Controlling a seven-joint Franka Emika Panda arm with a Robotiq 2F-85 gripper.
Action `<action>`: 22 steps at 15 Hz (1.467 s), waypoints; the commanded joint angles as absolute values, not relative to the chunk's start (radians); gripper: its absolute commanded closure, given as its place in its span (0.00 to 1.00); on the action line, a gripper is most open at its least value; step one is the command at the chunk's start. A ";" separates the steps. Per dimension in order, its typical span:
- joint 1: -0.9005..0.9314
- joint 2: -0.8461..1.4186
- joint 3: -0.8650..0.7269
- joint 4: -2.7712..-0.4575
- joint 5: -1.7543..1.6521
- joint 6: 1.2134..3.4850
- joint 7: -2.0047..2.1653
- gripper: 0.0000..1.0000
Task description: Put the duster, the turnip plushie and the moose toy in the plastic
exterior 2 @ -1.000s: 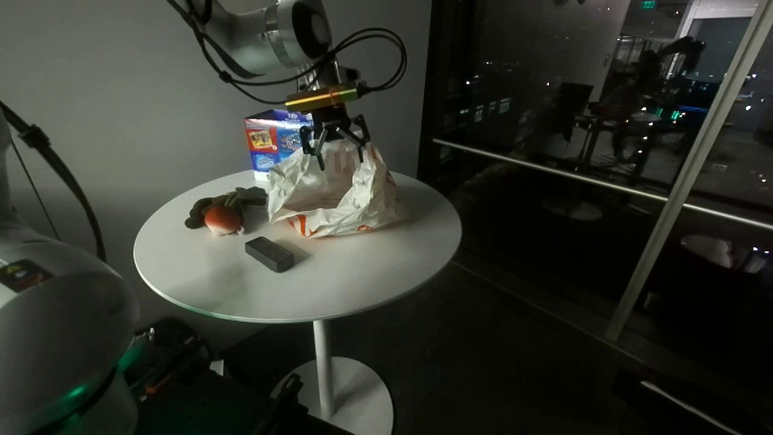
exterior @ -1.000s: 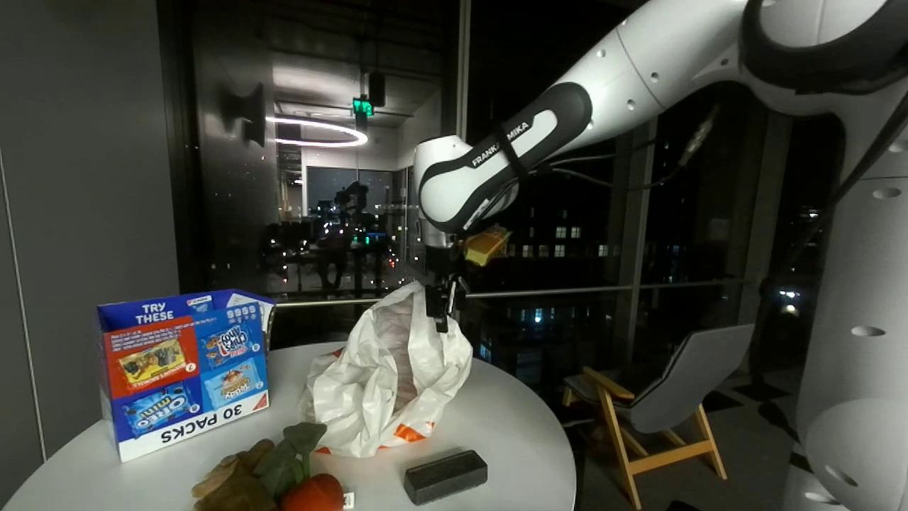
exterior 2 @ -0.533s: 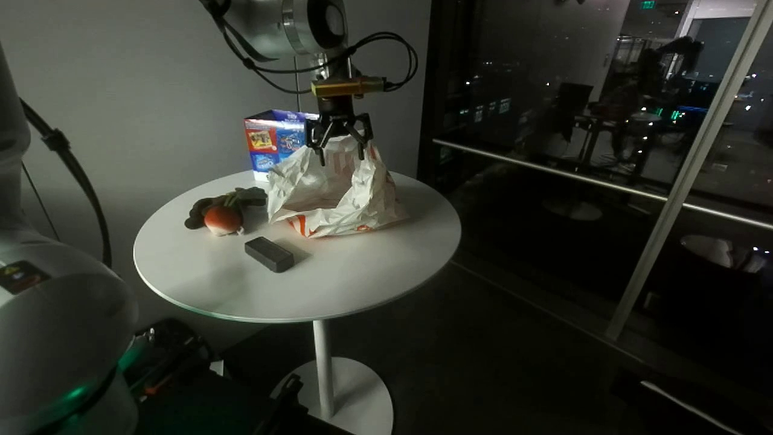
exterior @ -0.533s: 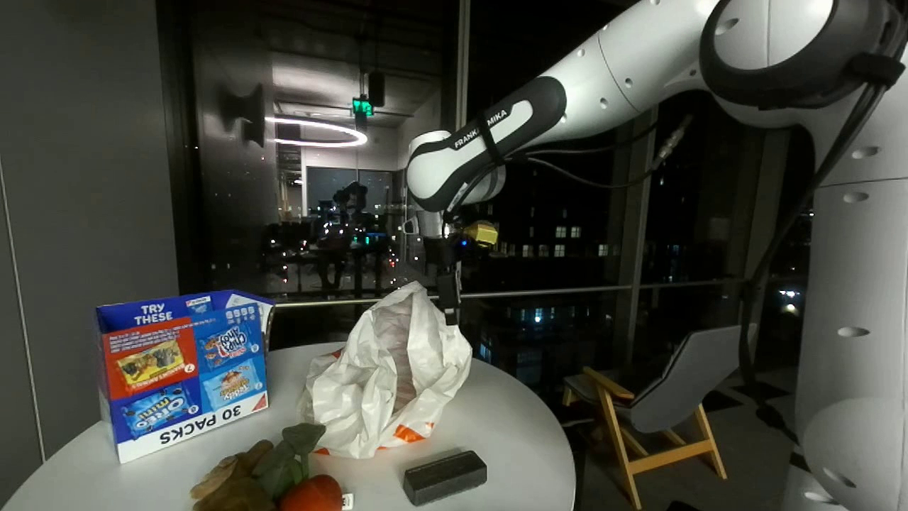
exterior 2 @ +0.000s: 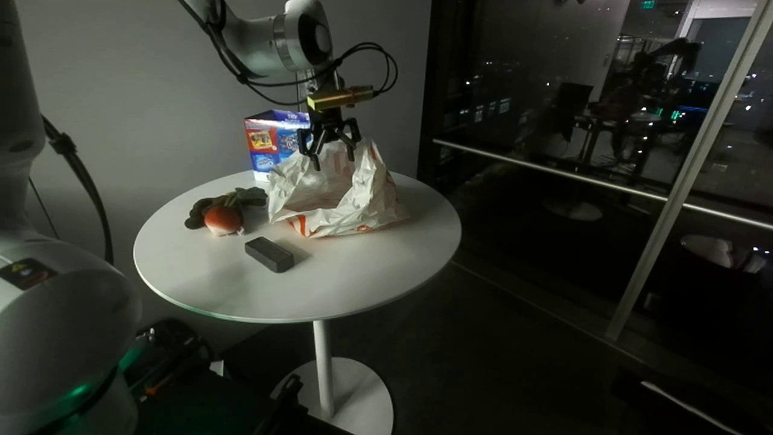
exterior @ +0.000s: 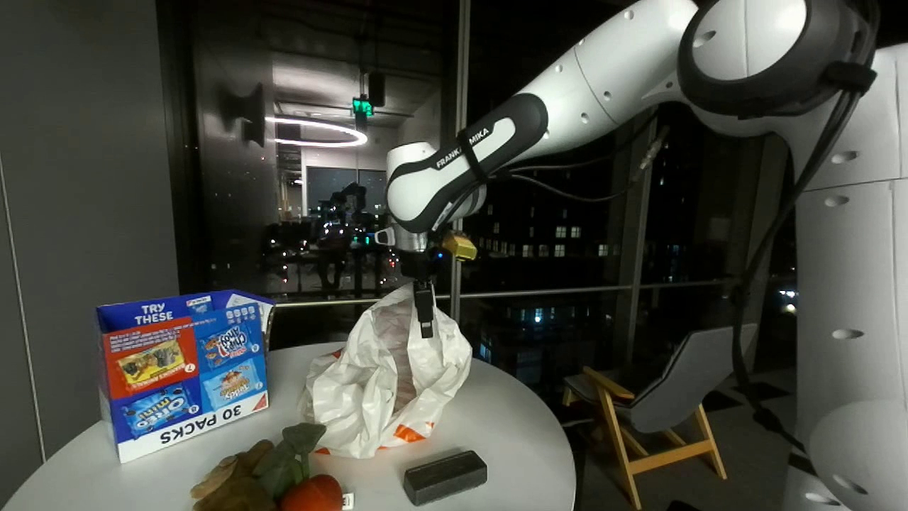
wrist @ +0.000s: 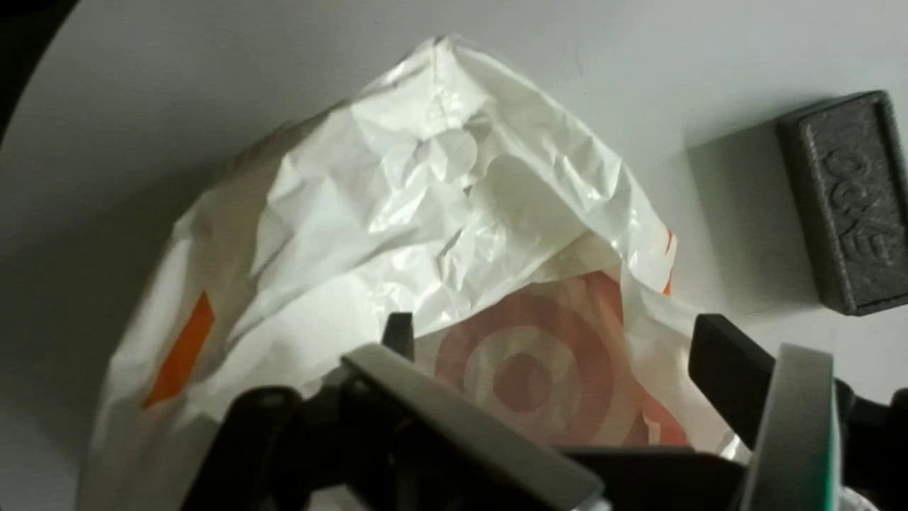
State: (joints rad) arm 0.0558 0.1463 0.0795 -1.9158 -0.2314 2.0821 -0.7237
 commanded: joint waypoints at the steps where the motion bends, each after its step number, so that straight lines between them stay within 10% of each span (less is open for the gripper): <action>1: 0.055 0.159 0.084 -1.914 -0.232 2.087 -0.722 0.00; 22: 0.096 0.160 0.158 -2.342 -0.153 2.442 -0.645 0.00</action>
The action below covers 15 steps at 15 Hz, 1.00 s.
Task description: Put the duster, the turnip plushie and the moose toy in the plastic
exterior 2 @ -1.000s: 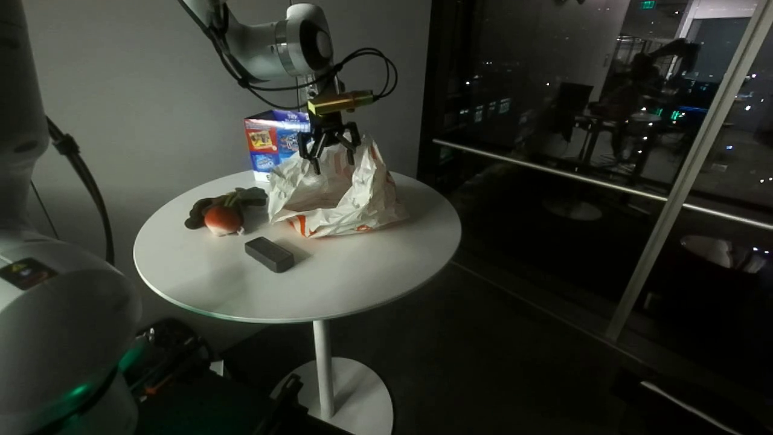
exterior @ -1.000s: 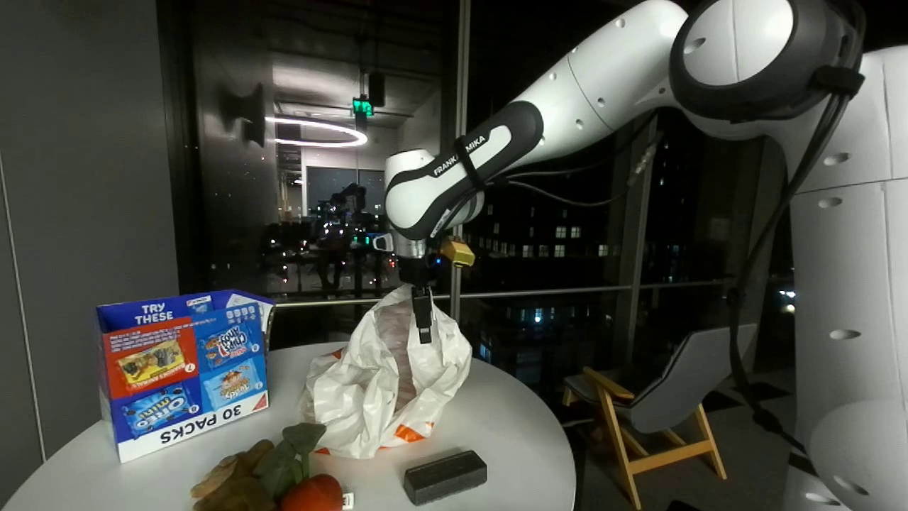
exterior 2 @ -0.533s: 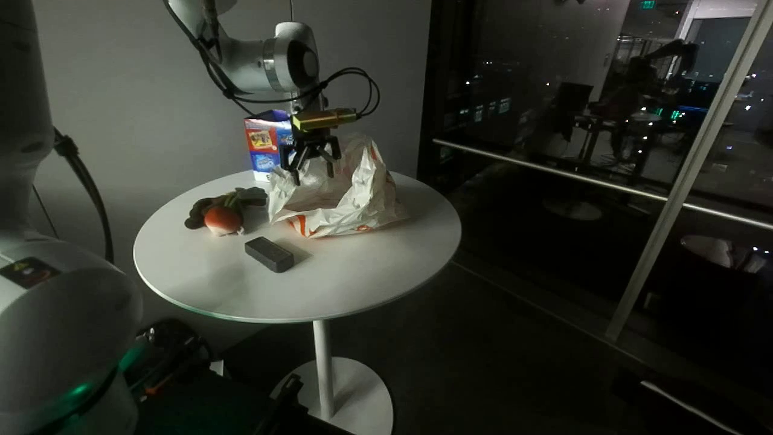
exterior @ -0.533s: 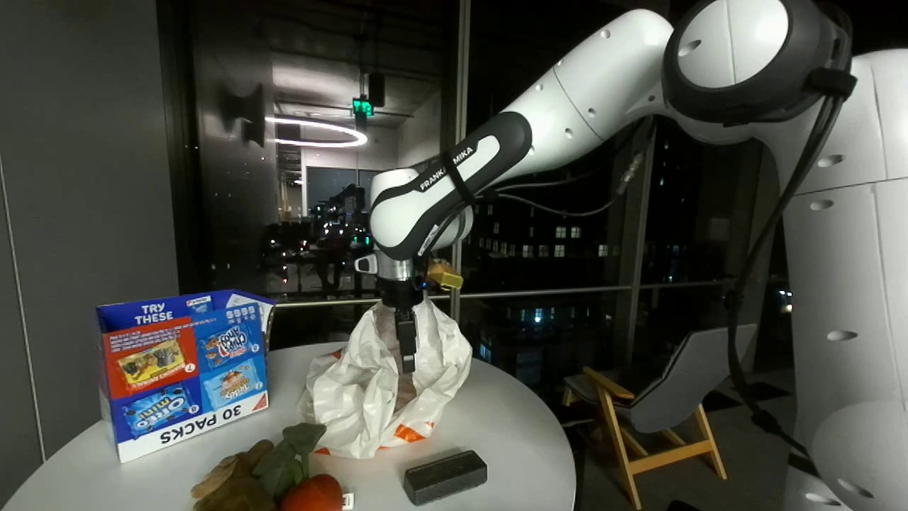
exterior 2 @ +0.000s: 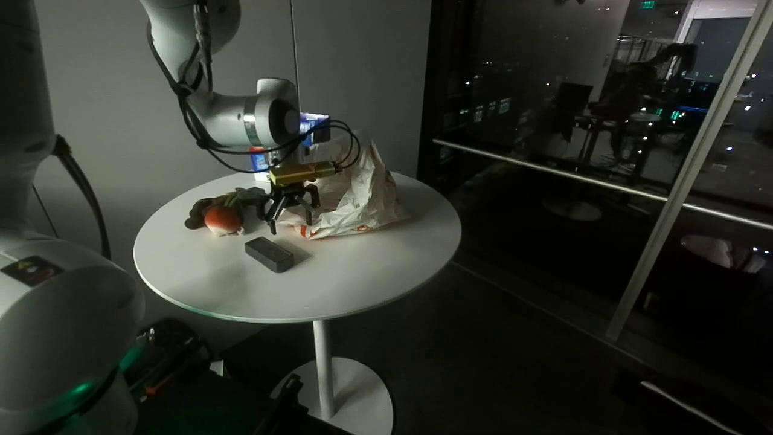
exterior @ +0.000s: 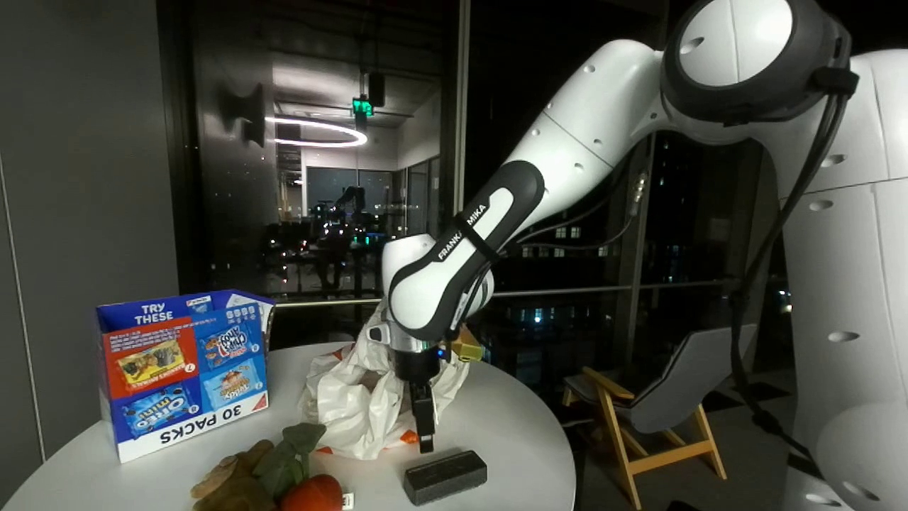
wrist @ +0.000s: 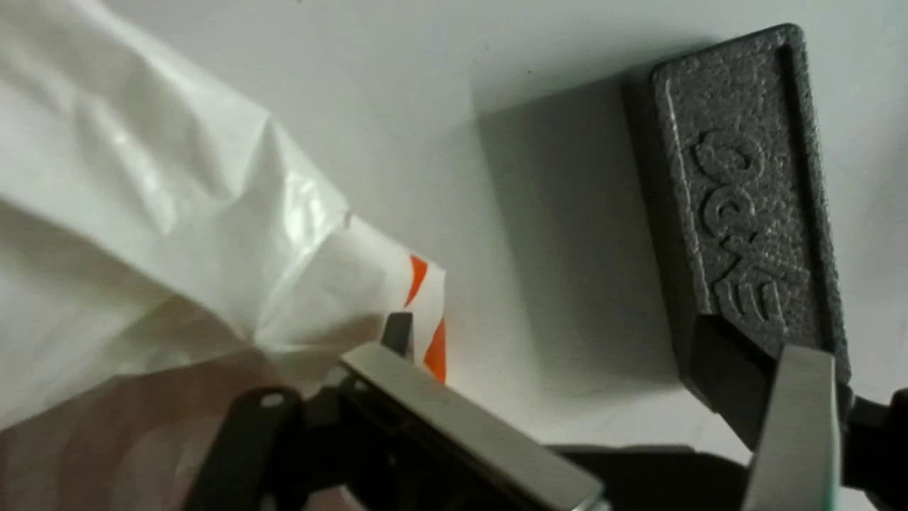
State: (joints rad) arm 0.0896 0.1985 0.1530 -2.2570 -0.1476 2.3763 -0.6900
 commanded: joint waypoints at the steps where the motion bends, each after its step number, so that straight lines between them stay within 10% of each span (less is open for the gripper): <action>1: 0.099 0.148 0.160 -2.368 -0.157 2.454 -0.637 0.00; 15: 0.096 0.038 0.163 -2.505 -0.115 2.439 -0.795 0.00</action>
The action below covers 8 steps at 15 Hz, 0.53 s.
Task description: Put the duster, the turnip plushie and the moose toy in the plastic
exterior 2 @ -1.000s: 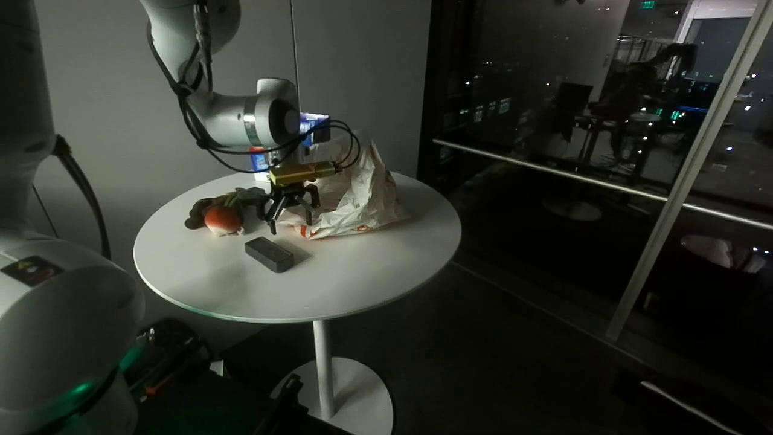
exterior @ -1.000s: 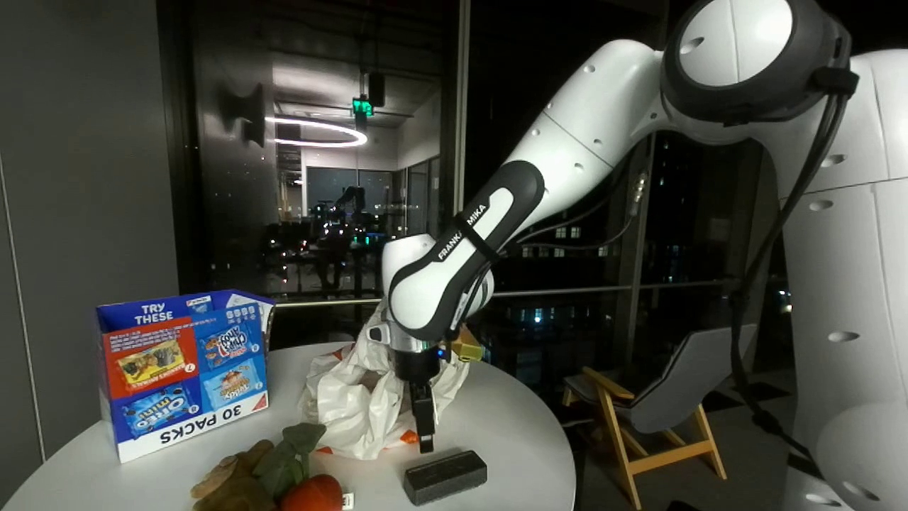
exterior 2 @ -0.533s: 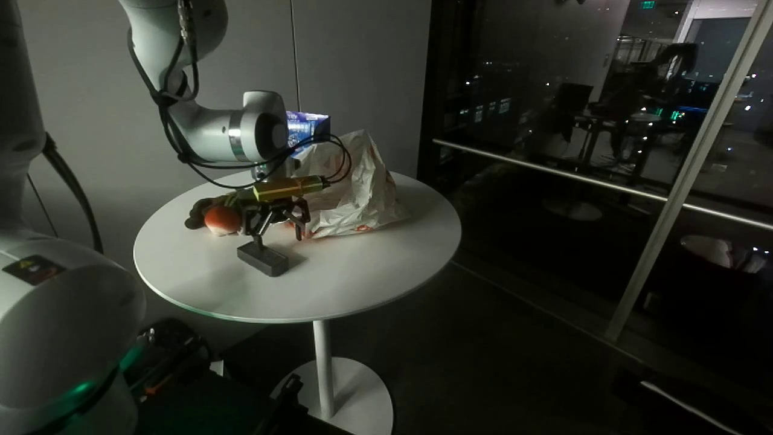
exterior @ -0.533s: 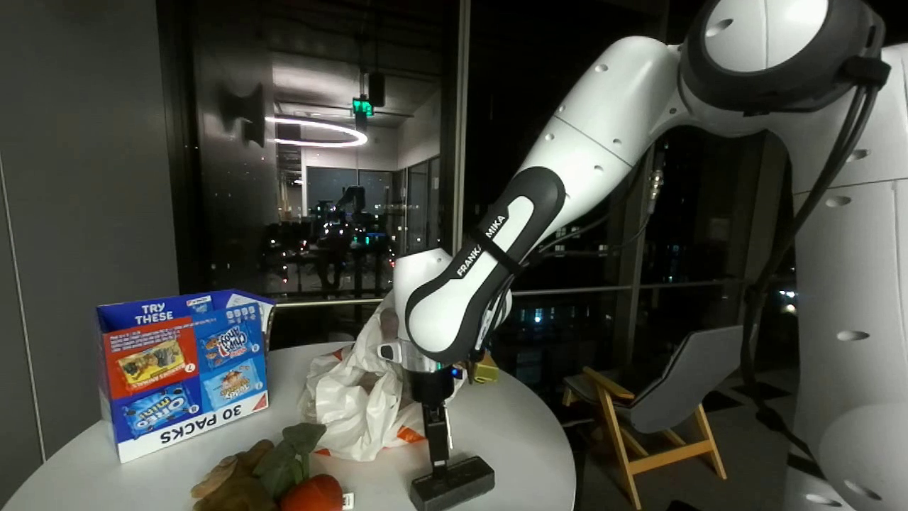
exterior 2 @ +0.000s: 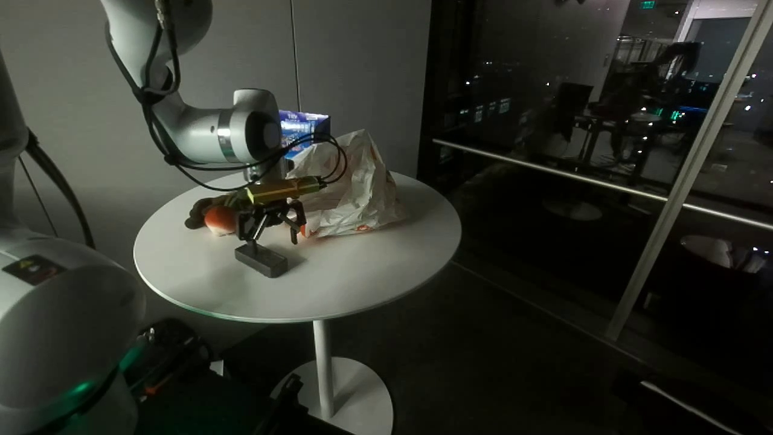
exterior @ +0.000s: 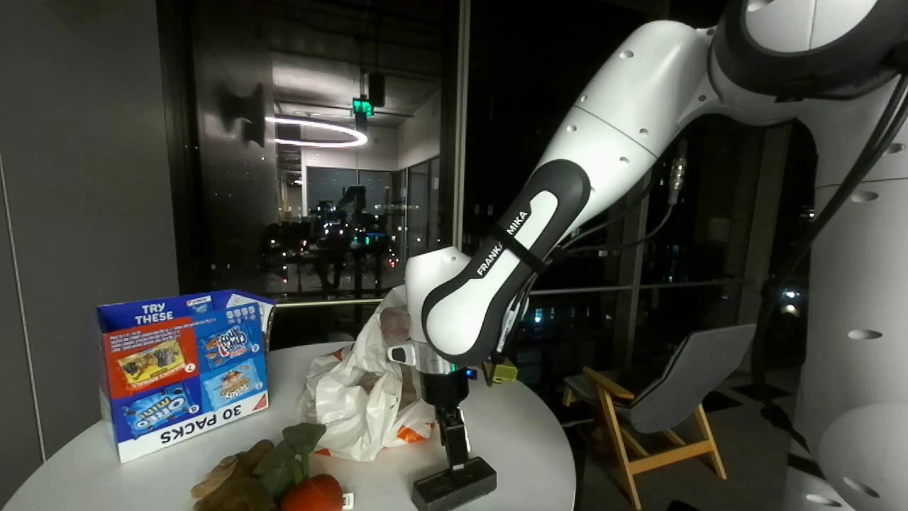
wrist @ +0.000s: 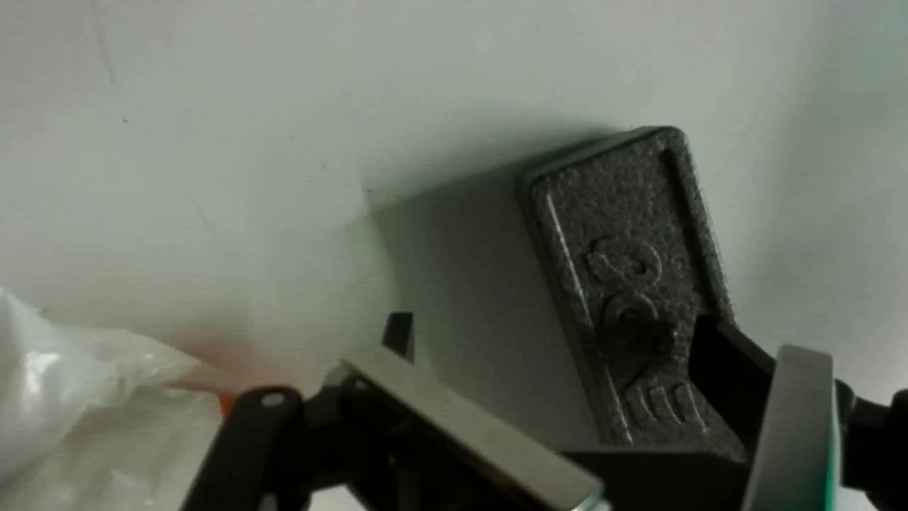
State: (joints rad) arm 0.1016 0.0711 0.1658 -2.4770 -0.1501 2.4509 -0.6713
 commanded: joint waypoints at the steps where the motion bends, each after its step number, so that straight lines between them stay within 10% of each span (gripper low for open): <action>1: 0.095 0.048 0.161 -2.501 -0.113 2.428 -0.845 0.00; 8: 0.092 0.069 0.152 -2.505 -0.116 2.395 -1.049 0.00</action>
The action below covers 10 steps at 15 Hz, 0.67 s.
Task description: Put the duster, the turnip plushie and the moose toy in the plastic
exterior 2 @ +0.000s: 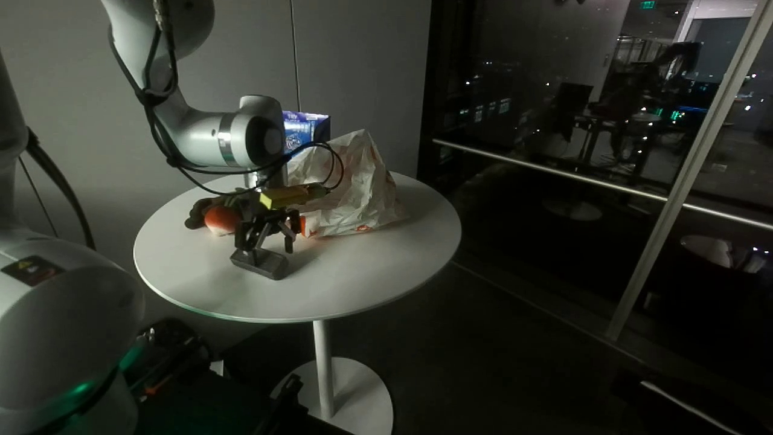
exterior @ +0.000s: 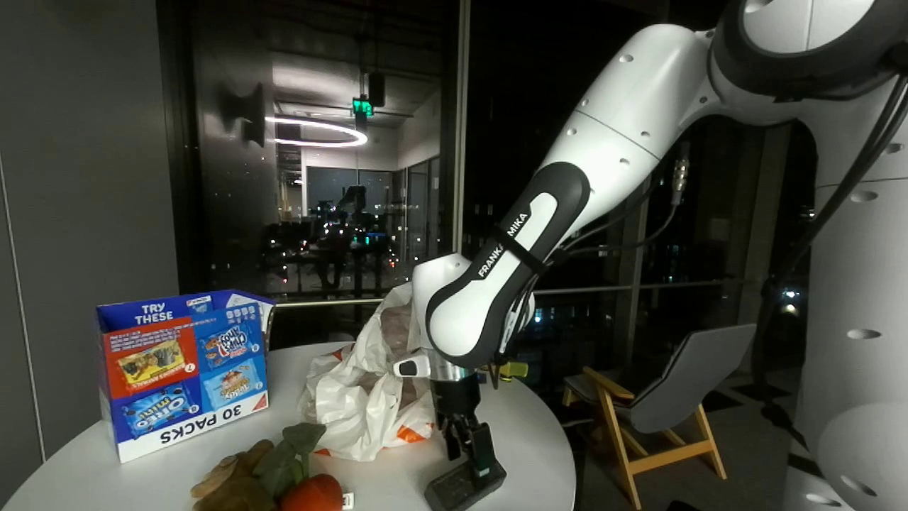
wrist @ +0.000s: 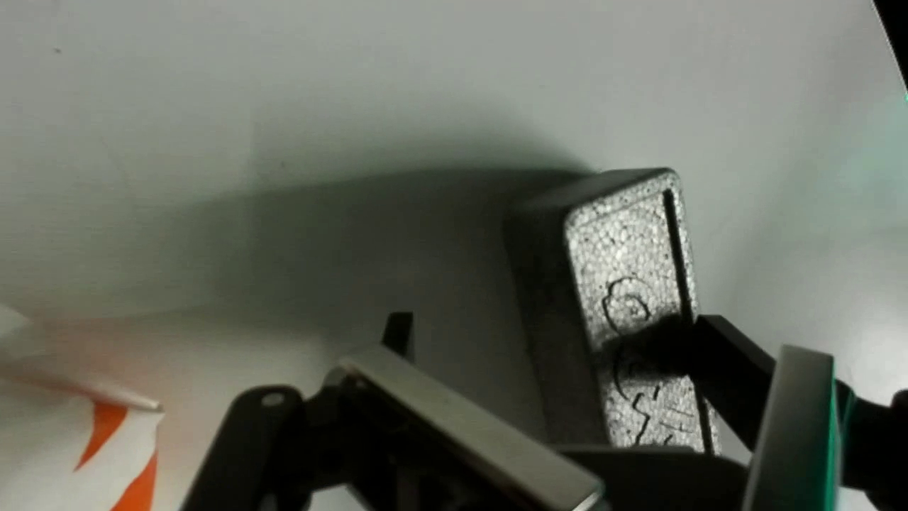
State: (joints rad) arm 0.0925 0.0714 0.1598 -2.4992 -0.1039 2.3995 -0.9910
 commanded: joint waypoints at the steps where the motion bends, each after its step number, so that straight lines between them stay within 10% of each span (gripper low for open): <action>1: 0.091 0.080 0.149 -2.503 -0.122 2.407 -1.060 0.00; 10: 0.081 0.085 0.138 -2.524 -0.121 2.494 -1.084 0.73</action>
